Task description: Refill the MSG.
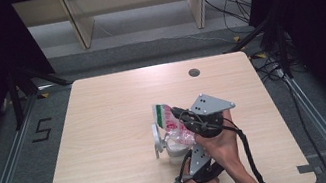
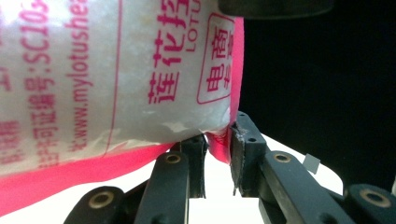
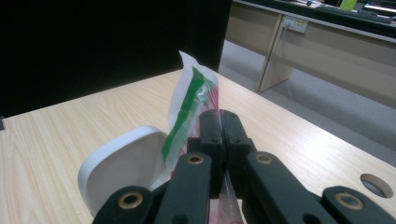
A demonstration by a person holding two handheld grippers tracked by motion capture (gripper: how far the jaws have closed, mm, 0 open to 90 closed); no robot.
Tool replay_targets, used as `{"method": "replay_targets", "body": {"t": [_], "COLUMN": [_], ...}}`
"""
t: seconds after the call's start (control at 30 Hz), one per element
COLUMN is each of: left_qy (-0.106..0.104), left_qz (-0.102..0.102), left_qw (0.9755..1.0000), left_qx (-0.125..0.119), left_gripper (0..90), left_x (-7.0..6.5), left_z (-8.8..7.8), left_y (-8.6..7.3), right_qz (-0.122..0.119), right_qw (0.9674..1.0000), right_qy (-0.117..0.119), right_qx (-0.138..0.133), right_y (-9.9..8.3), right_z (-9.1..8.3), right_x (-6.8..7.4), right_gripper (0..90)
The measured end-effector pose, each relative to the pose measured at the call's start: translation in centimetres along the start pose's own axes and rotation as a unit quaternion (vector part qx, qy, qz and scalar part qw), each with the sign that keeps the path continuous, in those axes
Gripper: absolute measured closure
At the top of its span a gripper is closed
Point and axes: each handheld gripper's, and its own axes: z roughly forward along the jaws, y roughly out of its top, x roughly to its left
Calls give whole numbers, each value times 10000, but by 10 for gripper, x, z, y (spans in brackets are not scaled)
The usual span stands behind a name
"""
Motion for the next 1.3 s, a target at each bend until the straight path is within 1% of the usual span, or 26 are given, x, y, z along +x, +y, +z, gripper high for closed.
{"method": "replay_targets", "body": {"t": [0.07,0.1,0.13,0.17,0.2,0.23,0.27,0.3,0.33,0.4,0.47,0.53,0.6,0.7,0.73,0.8,0.83,0.87,0.9,0.97,1.0,1.1,1.13,1.23,1.27,1.3], "left_qy": [-18,-8,-38,-36,-24,-68,-24,-24,-25,-30,-18,-28,-24,-11,-22,-33,-2,-88,-84,-64,-25,-61,-34,-76,-89,-72], "left_qz": [-1,-4,-35,-47,-42,-31,-28,-28,-28,-28,-41,-45,-33,-44,-29,-32,-52,-58,-61,-56,-35,-42,-52,-67,-83,-50], "left_qw": [10000,10000,10000,10000,10000,9999,10000,10000,10000,10000,10000,10000,10000,10000,10000,10000,10000,9999,9999,9999,10000,10000,10000,9999,9999,10000], "left_qx": [-21,17,-26,-22,-57,-106,-51,-51,-12,-20,-18,-25,1,23,23,1,56,-15,-23,-55,48,29,36,29,33,27], "left_gripper": [766,766,766,766,767,767,767,767,767,766,767,767,766,766,766,767,767,767,767,766,767,766,766,766,766,766], "left_x": [0,0,0,0,0,1,0,0,0,0,1,1,1,1,1,2,2,4,3,3,3,4,3,4,4,4], "left_z": [0,0,1,1,0,1,1,1,1,1,0,1,0,1,1,2,2,3,3,3,2,2,2,2,2,2], "left_y": [0,0,0,0,0,-1,0,0,-1,-1,-1,0,-1,-1,-1,-3,-3,-4,-4,-4,-4,-5,-6,-6,-6,-7], "right_qz": [-6,154,4,4,-10,13,-72,-72,107,110,63,90,12,46,136,67,149,77,178,157,132,166,97,95,196,196], "right_qw": [10000,9999,10000,10000,10000,10000,10000,10000,9999,9999,10000,10000,10000,10000,9999,9999,9999,9999,9998,9998,9998,9998,9999,9999,9998,9998], "right_qy": [-44,-73,18,18,-90,-22,-64,-64,-57,-13,-45,-1,-17,-48,-22,-87,-64,-109,-90,-43,-120,-84,-106,-33,-59,-59], "right_qx": [-33,28,-2,-2,-35,-4,-17,-17,38,-17,10,15,-11,-4,30,-15,42,2,-4,-65,-40,-2,-8,-6,-26,-26], "right_y": [0,0,0,0,0,0,1,1,0,-1,0,0,0,-1,-1,0,-1,-1,-1,-1,-1,-1,-1,-1,-2,-2], "right_z": [0,-1,1,1,0,-1,-1,-1,-1,1,-1,0,0,0,-2,-2,-3,-3,-3,-2,-3,-5,-6,-6,-7,-7], "right_x": [0,2,0,0,0,-1,-1,-1,2,0,0,1,0,-2,-1,-3,-3,-5,-4,-4,-4,-5,-6,-7,-6,-6], "right_gripper": [900,900,900,900,900,900,900,900,900,900,900,900,900,900,900,900,900,900,900,900,900,900,900,900,900,900]}}
